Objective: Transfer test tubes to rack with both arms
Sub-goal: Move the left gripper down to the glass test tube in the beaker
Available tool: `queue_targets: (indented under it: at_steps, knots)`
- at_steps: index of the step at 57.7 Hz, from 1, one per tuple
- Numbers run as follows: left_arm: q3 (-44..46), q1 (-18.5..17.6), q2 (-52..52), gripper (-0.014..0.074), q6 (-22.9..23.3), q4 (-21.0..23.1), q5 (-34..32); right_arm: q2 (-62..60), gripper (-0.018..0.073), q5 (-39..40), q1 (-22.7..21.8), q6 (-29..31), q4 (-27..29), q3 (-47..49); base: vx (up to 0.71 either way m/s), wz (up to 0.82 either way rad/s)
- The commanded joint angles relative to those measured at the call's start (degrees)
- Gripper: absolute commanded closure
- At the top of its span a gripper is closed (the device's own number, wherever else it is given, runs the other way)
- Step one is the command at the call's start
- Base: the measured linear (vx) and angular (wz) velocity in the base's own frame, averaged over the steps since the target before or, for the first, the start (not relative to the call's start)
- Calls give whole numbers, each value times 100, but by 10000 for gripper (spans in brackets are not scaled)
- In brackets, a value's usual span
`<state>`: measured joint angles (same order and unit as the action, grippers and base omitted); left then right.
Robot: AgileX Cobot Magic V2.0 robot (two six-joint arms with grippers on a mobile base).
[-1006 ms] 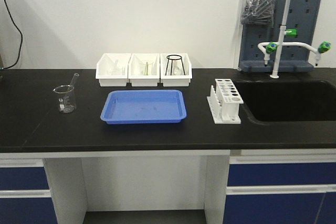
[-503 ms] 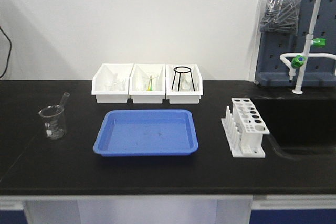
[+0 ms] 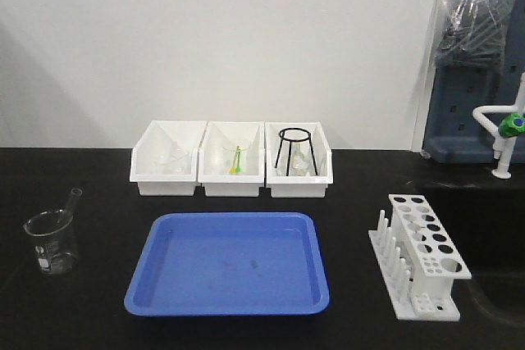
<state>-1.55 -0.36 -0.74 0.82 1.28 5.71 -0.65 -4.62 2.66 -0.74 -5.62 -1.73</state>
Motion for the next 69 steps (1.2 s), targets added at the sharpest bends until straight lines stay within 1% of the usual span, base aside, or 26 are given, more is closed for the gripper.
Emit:
queue_targets:
  at_steps: [1, 33, 69]
  knots:
    - [145, -32, -11, 602, 37, 40, -444, -55, 572, 462, -12, -7, -18, -82, 31, 4]
    - [145, -32, -11, 602, 37, 40, -444, -55, 572, 462, -12, -7, -18, -82, 23, 2]
    - [145, -32, -11, 602, 37, 40, -444, -55, 572, 462, -12, -7, -18, -82, 6, -1]
